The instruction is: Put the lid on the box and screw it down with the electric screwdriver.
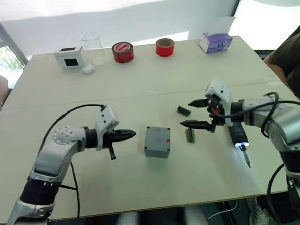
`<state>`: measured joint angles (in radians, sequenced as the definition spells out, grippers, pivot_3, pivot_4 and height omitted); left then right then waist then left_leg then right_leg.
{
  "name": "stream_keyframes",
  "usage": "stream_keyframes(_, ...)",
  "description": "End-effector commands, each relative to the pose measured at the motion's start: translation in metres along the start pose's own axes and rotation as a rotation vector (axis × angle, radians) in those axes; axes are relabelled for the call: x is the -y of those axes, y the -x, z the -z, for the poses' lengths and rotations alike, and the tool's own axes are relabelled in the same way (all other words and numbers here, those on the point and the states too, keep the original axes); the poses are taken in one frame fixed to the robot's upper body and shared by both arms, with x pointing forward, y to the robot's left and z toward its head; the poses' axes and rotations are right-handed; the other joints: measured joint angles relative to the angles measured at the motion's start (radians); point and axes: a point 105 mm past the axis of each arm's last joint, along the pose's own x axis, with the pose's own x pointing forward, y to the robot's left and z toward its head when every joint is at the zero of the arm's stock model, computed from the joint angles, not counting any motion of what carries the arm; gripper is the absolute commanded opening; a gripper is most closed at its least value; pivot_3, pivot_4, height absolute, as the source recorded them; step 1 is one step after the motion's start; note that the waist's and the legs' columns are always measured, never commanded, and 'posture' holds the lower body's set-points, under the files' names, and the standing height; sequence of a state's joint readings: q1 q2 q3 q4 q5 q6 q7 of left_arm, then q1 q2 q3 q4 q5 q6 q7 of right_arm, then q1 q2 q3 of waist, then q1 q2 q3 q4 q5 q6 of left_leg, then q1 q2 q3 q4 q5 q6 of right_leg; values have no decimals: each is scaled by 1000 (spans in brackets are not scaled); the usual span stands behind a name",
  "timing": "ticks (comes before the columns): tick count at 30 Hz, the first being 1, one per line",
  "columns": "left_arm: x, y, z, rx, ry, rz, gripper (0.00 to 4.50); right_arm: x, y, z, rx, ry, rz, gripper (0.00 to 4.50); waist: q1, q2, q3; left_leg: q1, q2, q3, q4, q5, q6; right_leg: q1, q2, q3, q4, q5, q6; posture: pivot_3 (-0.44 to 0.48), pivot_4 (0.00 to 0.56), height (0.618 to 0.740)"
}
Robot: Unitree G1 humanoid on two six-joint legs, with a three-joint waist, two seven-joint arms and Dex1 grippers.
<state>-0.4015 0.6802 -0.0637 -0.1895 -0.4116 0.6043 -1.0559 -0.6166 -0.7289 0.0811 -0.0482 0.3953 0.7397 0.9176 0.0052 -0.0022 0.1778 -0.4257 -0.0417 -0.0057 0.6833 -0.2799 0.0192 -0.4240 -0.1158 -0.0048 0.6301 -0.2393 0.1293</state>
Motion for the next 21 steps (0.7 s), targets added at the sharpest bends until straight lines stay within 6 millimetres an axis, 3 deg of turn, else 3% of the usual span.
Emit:
stream_keyframes(1, 2, 7, -25, 63, -23, 14, 0, 28, -20, 1, 36, 25, 110, 4486, -1, 0, 0, 0, 0, 0, 0, 0, 0, 0, 0, 0, 0, 0, 0, 0, 150, 740)
stream_keyframes(3, 3, 7, -29, 66, -29, 12, 0, 38, -35, 5, 47, 5, 140, 4486, -3, 0, 0, 0, 0, 0, 0, 3, -4, 0, 0, 0, 0, 0, 0, 0, 150, 740)
stream_keyframes(6, 4, 6, -30, 68, -27, 7, 0, 42, -45, 11, 51, -9, 141, 3888, -4, 0, 0, 0, 0, 0, -1, 4, -7, 0, 0, 0, 0, 0, 0, 0, 150, 740)
stream_keyframes(9, 7, 7, -30, 68, -21, 5, 0, 48, -49, 16, 47, -11, 158, 2992, -5, 0, 0, 0, 0, 0, -1, 4, -7, 0, 0, 0, 0, 0, 0, 0, 150, 740)
stream_keyframes(14, 8, 8, -30, 68, -14, -4, 0, 51, -53, 18, 42, -1, 161, 1070, -19, 0, 0, 0, 0, -1, -1, 4, -8, 0, 0, 0, 0, 0, 0, 0, 150, 740)
stream_keyframes(21, 7, 9, -29, 61, -9, -14, 0, 50, -55, 19, 47, -4, 150, 1070, -21, 0, 0, 0, 0, -1, -1, 4, -8, -1, 1, 0, 1, 0, 0, 0, 150, 740)
